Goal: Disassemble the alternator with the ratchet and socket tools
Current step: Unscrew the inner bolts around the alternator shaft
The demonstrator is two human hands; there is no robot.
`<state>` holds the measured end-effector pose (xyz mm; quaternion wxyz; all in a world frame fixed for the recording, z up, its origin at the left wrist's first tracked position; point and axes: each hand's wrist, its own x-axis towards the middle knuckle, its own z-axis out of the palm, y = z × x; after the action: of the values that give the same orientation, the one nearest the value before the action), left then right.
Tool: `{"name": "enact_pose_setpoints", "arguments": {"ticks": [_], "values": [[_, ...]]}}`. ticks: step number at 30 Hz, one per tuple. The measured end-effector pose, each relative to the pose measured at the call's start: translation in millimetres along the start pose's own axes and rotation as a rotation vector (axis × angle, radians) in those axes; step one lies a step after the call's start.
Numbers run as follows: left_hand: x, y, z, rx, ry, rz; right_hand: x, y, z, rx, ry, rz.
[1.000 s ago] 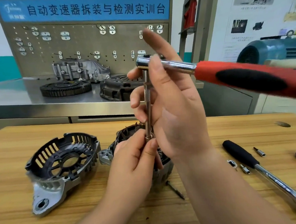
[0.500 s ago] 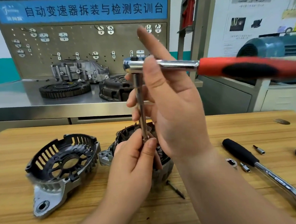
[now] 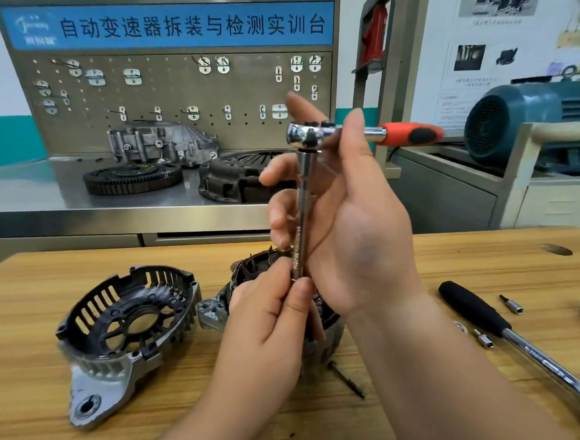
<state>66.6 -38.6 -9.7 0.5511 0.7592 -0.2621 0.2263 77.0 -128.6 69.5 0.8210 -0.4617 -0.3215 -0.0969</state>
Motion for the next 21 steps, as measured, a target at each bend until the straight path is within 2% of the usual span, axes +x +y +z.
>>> {"name": "enact_pose_setpoints", "arguments": {"ticks": [4,6,10,15,18,21], "values": [[1,-1,0,0.008,0.030,-0.059,-3,0,1,-0.373,0.029,-0.299],[2,-1,0,-0.024,0.039,-0.068,-3,-1,2,-0.493,0.023,-0.372],[3,3,-3,-0.062,0.026,-0.080,-4,1,5,-0.364,0.005,-0.253],[6,8,-8,-0.067,-0.007,-0.023,-1,-5,6,-0.018,0.005,0.069],[7,9,-9,-0.096,-0.024,-0.014,2,-9,5,-0.018,0.010,0.172],[8,11,-10,-0.229,-0.010,-0.032,6,-12,4,-0.147,-0.025,0.203]]}}
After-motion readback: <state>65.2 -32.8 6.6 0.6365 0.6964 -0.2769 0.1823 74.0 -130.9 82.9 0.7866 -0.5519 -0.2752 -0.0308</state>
